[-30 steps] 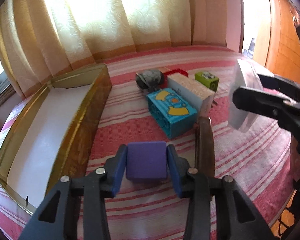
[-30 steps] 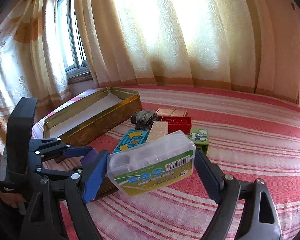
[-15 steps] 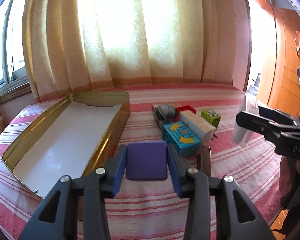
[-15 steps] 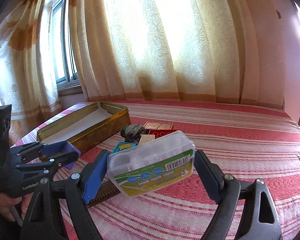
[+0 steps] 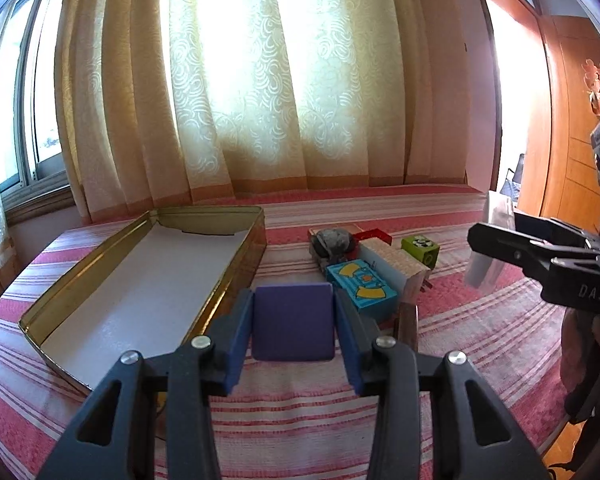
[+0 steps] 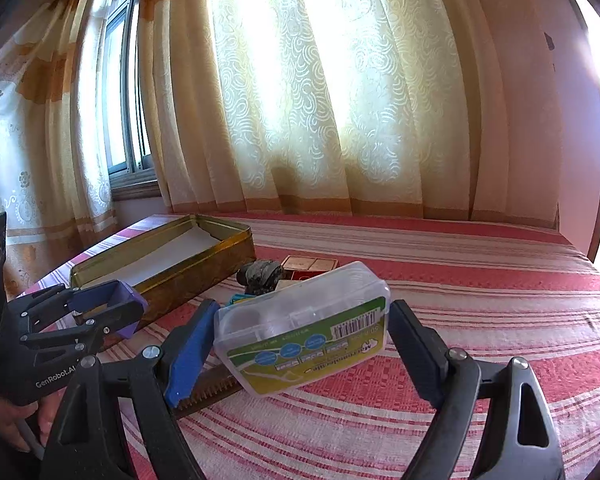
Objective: Organize rigid objects
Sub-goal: 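Carry the purple cube and clear box over the gold tin tray with both tools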
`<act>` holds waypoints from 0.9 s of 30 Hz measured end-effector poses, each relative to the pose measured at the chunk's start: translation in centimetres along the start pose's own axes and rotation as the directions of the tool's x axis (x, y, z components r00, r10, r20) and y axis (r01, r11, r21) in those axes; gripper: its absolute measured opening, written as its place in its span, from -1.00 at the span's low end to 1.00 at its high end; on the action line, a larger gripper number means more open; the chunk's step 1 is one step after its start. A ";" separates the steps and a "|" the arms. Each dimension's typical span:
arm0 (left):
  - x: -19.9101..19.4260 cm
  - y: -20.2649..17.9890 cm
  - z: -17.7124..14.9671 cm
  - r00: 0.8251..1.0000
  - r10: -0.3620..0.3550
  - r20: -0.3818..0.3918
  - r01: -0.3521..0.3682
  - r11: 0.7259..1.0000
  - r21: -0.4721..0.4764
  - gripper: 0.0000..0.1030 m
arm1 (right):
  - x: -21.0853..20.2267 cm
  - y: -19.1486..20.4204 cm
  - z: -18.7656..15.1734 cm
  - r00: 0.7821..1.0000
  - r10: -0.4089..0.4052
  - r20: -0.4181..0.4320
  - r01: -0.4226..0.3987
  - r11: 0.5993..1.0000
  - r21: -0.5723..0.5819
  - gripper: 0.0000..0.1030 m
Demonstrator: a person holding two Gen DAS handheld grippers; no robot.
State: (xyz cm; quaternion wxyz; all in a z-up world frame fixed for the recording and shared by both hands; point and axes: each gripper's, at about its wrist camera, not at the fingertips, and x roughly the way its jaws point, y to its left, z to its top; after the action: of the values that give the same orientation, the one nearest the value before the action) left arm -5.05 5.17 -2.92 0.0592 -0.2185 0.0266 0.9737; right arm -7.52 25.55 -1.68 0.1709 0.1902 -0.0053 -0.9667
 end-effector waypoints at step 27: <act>-1.7 1.5 -0.2 0.994 0.034 0.100 -0.026 0.996 -0.083 -0.23 | -1.6 2.0 0.2 0.989 -0.077 0.128 0.082 0.996 -0.036 0.68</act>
State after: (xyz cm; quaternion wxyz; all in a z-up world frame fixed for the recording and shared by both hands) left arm -3.59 3.52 -2.32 0.0370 -0.1705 -0.0130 0.9846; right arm -5.57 24.18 -0.76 0.1354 0.1250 0.0116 -0.9828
